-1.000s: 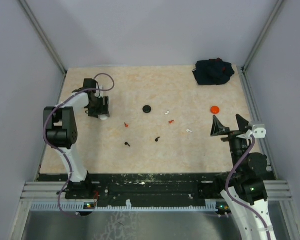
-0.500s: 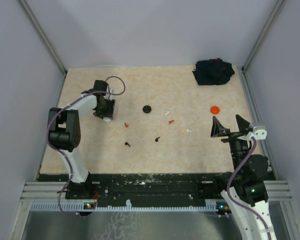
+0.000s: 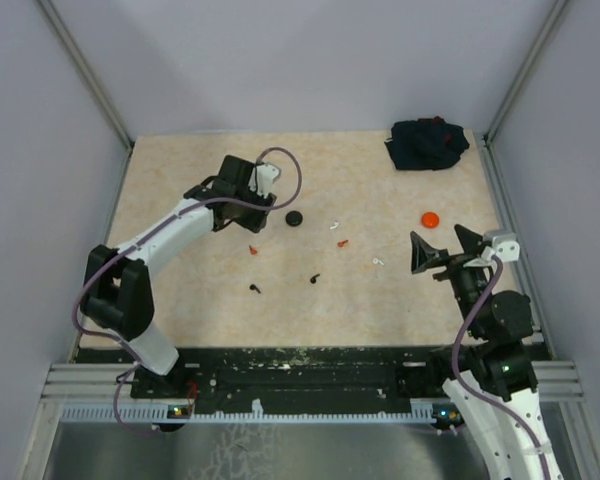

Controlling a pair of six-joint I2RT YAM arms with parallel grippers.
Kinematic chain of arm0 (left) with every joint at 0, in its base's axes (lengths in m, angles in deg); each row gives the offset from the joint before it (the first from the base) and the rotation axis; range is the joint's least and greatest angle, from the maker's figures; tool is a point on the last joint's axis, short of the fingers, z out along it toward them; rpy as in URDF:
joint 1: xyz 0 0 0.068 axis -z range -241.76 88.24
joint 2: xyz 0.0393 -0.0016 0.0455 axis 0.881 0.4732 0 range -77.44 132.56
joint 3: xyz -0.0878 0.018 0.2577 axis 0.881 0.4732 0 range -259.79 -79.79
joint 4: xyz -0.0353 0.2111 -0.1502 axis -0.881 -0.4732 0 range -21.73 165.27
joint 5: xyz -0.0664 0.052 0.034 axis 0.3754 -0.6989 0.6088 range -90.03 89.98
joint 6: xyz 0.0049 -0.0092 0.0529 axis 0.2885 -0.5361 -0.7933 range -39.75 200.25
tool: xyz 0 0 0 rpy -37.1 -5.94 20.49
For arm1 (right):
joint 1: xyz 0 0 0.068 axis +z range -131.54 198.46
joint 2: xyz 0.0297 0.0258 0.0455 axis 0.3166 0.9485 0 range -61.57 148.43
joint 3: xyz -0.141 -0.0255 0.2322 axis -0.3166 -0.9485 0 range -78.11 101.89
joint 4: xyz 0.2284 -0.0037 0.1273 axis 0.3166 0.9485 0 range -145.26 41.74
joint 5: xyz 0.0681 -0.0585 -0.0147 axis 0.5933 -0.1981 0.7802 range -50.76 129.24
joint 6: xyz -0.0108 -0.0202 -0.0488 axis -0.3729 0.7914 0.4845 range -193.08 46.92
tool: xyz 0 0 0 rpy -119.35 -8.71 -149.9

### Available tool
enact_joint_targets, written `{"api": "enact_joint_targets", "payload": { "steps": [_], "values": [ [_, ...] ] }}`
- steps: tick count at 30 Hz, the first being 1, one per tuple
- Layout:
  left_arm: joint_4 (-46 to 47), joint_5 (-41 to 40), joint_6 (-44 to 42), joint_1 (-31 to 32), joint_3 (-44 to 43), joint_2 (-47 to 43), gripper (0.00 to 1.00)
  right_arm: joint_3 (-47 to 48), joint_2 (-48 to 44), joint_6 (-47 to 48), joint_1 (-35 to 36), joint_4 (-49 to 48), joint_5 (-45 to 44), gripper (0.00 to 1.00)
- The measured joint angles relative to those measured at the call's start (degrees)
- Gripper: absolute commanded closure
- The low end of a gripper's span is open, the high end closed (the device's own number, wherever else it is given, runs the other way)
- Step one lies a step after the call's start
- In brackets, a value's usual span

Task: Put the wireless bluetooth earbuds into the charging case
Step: Pick up the charging case at the center of the board.

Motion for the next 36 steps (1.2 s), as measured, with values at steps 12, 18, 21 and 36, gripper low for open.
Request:
{"api": "enact_joint_targets", "payload": {
  "steps": [12, 18, 21, 36],
  "values": [
    [5.9, 4.9, -14.6, 8.8, 4.8, -11.3, 0.48, 3.7, 13.0, -5.5, 0.1, 1.1, 11.9, 0.02],
    [9.9, 4.3, -20.2, 14.8, 10.4, -16.7, 0.46, 8.7, 25.5, -7.6, 0.1, 2.3, 19.8, 0.02],
    [11.2, 3.6, -22.8, 17.7, 10.6, -17.9, 0.5, 11.5, 31.1, -8.8, 0.1, 2.2, 24.5, 0.05],
    [14.2, 1.8, -37.1, 29.1, 11.3, -21.5, 0.53, 22.9, 51.8, -11.6, 2.0, 4.6, 43.4, 0.17]
  ]
}}
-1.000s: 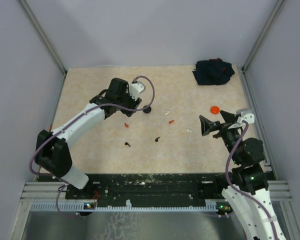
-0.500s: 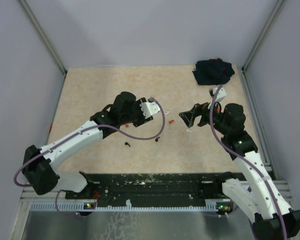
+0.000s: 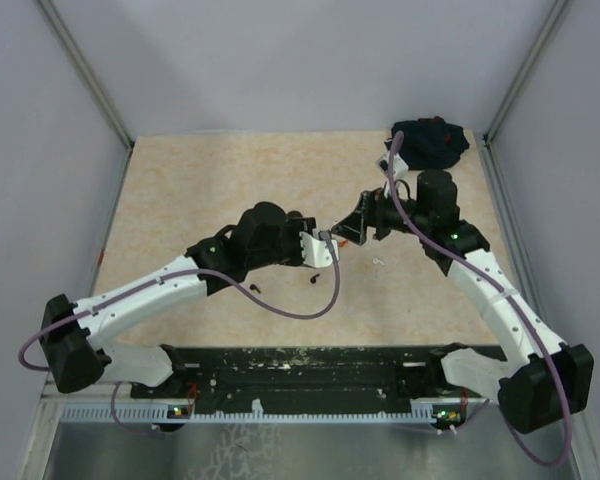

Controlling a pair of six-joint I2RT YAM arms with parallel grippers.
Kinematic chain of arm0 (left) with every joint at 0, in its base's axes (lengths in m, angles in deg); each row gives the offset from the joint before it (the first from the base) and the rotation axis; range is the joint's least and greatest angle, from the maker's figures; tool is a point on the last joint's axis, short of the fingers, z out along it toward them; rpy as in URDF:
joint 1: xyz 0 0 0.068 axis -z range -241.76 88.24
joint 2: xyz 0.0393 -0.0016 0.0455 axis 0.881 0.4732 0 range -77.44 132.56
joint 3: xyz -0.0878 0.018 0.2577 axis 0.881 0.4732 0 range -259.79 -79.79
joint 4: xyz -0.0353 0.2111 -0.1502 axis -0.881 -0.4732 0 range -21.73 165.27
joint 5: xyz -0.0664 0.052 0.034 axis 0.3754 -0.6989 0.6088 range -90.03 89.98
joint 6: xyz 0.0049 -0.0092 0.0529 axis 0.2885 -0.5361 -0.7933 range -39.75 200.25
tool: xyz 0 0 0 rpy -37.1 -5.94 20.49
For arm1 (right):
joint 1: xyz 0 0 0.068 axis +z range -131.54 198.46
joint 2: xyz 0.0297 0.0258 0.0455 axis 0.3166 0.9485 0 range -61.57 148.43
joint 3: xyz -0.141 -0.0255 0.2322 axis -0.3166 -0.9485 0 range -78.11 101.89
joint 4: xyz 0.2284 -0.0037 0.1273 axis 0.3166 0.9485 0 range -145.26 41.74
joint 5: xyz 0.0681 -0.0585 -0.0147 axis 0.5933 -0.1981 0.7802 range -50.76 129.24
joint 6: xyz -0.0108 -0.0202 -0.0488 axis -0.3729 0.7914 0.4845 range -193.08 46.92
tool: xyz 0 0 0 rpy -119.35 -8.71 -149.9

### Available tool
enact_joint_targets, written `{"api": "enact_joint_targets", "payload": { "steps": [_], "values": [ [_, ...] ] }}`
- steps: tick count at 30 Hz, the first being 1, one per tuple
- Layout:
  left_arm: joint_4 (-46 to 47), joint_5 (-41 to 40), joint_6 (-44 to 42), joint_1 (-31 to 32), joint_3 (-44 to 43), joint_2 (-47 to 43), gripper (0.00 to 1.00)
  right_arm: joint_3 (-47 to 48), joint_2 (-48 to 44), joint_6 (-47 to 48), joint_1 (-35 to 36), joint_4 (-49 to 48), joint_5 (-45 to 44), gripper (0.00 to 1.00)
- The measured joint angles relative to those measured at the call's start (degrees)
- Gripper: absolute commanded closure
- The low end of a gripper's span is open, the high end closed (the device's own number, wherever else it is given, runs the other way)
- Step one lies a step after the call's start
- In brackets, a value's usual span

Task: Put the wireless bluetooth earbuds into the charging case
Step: Pick up the charging case at the center of the board.

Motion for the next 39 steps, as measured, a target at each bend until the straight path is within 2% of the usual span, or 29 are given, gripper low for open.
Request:
{"api": "enact_joint_targets", "payload": {
  "steps": [3, 9, 23, 30, 33, 37, 39],
  "values": [
    [0.2, -0.7, -1.5, 1.1, 0.0, 0.5, 0.53, 1.7, 2.6, 0.2, 2.0, 1.1, 1.8, 0.18],
    [0.3, -1.6, -3.2, 3.3, 0.0, 1.6, 0.52, 3.7, 6.0, 1.2, 5.2, 3.0, 4.2, 0.28],
    [-0.2, -1.6, -3.5, 5.1, -1.0, 2.3, 0.51, 5.1, 11.5, 4.8, 7.9, 5.1, 6.7, 0.44],
    [-0.5, -1.5, -3.5, 5.2, -1.0, 2.3, 0.47, 5.1, 12.7, 5.9, 8.2, 5.2, 6.8, 0.72],
    [-0.5, -1.6, -3.5, 5.2, -1.0, 2.4, 0.39, 5.1, 12.7, 6.0, 8.4, 5.1, 6.9, 0.86],
    [0.1, -2.2, -2.6, 5.3, -1.0, 2.4, 0.23, 5.1, 12.7, 5.7, 8.5, 4.7, 6.8, 0.9],
    [1.4, -3.0, -1.7, 5.3, -0.6, 2.1, 0.18, 5.1, 12.5, 5.7, 8.6, 4.2, 6.6, 0.9]
  ]
}}
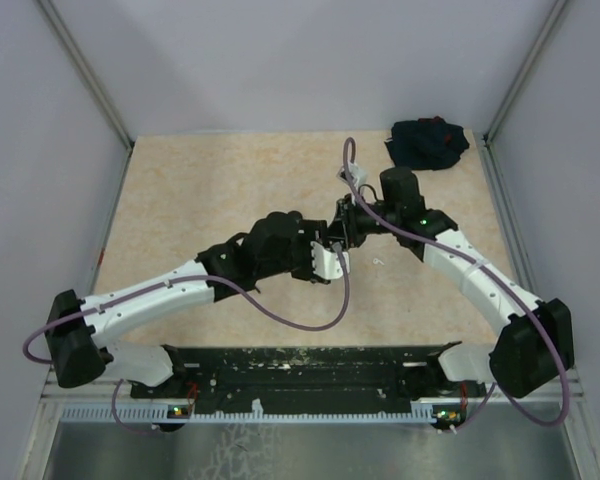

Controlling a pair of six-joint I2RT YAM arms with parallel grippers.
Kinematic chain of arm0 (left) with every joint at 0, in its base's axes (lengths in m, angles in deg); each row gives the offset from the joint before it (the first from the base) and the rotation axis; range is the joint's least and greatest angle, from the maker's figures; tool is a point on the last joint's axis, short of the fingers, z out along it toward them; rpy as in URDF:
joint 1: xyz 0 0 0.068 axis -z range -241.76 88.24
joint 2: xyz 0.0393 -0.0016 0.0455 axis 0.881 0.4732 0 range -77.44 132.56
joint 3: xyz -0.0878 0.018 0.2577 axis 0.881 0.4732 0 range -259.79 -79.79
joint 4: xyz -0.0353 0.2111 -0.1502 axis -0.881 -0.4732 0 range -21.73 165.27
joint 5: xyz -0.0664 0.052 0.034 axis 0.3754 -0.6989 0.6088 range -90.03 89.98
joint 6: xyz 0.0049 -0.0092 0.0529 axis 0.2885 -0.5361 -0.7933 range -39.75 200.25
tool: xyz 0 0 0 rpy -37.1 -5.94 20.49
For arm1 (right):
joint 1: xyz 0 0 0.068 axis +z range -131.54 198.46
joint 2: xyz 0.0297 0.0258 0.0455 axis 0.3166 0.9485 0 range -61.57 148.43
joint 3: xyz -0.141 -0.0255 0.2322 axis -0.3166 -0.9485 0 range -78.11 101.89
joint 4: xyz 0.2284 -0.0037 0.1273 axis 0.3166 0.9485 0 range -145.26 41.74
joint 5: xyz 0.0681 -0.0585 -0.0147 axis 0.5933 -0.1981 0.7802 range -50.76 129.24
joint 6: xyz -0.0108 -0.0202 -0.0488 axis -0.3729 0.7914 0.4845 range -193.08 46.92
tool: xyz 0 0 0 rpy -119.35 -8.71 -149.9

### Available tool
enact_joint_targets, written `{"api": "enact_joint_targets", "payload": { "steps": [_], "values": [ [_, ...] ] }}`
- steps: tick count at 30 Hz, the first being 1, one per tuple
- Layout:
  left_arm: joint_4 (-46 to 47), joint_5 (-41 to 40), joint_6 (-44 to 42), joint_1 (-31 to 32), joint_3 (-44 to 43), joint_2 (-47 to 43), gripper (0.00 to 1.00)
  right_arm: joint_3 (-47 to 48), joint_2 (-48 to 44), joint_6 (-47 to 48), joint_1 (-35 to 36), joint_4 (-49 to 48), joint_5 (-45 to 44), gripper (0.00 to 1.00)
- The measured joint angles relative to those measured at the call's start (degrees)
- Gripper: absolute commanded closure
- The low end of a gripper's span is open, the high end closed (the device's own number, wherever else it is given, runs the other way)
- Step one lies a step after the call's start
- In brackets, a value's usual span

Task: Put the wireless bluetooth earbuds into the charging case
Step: Pick up the charging case at the center of the board.

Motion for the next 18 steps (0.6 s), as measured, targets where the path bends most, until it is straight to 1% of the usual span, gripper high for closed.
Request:
{"api": "enact_joint_targets", "payload": {
  "steps": [3, 5, 9, 11, 15, 18],
  "values": [
    [1.5, -1.0, 2.5, 0.0, 1.3, -0.9, 0.14, -0.3, -0.9, -0.5, 0.0, -1.9, -0.7, 0.92],
    [2.2, -1.6, 4.9, 0.0, 2.3, -1.9, 0.11, -1.5, -2.3, -1.3, 0.0, -4.8, -1.2, 0.92],
    [5.6, -2.6, 12.0, -0.1, 6.2, -5.7, 0.07, -5.6, -6.3, -3.9, 0.0, -11.3, -2.7, 0.92],
    [7.5, -2.5, 15.7, -0.5, 8.3, -7.6, 0.06, -7.6, -7.9, -5.3, 0.0, -14.9, -3.7, 0.92],
    [13.2, 0.4, 24.5, -3.1, 13.6, -11.8, 0.06, -12.3, -11.0, -8.3, 0.0, -22.8, -6.1, 0.92],
    [19.1, 5.1, 32.3, -8.0, 18.4, -14.9, 0.06, -15.6, -13.3, -10.5, 0.0, -28.5, -7.6, 0.92]
  ]
}}
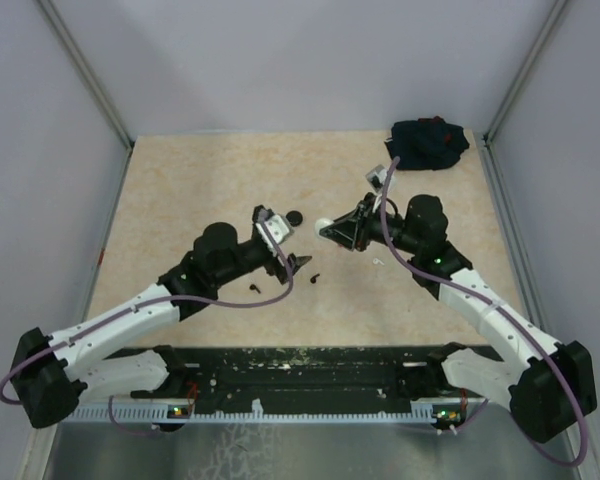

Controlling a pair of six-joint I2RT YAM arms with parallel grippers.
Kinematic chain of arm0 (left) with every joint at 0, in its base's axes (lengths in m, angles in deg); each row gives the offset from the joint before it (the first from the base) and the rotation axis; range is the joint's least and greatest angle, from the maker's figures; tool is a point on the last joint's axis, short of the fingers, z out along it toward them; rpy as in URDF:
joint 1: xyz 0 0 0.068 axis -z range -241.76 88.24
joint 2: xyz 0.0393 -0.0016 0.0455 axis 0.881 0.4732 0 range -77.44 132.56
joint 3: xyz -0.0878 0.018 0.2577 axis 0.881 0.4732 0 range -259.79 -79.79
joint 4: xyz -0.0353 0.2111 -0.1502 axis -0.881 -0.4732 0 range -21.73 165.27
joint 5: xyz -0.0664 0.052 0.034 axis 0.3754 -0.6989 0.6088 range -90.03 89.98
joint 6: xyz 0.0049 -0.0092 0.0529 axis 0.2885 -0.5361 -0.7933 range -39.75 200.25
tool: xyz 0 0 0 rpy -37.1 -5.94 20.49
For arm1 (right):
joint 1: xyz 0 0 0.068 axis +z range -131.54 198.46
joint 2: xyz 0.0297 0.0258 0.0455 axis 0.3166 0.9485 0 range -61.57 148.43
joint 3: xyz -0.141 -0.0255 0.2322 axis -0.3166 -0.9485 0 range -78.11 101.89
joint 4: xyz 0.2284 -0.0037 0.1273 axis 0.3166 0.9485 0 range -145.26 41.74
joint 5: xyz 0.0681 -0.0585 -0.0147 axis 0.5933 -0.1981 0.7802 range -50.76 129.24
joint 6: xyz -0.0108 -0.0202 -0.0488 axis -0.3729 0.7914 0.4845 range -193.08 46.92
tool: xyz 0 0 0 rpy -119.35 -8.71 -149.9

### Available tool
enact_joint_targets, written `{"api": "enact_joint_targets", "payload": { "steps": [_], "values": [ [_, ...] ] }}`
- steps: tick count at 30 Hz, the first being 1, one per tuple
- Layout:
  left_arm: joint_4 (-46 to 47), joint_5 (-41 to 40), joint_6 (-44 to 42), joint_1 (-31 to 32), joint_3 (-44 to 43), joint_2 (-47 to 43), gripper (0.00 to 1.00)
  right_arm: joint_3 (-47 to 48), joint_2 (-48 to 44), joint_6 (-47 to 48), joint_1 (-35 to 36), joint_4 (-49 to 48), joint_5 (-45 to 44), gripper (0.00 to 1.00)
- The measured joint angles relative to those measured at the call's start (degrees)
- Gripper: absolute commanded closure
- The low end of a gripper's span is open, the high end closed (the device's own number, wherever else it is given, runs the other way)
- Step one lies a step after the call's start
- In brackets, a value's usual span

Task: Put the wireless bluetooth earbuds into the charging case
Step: Pick up the charging case at the center of the board, then open the charging case.

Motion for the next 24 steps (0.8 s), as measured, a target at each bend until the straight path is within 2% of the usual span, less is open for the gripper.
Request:
{"api": "enact_joint_targets", "payload": {
  "steps": [5, 7, 11, 17, 24],
  "values": [
    [14.9, 10.7, 16.0, -10.5, 9.0, -3.2, 0.09, -4.8, -2.2, -3.8, 0.0, -9.9, -2.1, 0.92],
    [21.1, 14.2, 22.1, -12.5, 12.0, -3.2, 0.11, -6.7, -2.6, -6.0, 0.0, -14.1, -2.7, 0.92],
    [32.6, 19.3, 32.2, -13.5, 16.0, -2.4, 0.18, -10.1, -2.7, -10.0, 0.1, -22.6, -3.5, 0.92],
    [49.2, 23.6, 46.0, -14.7, 17.6, 0.9, 0.29, -12.8, -2.4, -14.5, 2.3, -32.7, -5.1, 0.91],
    [59.5, 26.1, 57.0, -15.5, 17.6, 5.1, 0.39, -13.0, 1.2, -18.7, 4.9, -42.4, -5.1, 0.91]
  ]
}}
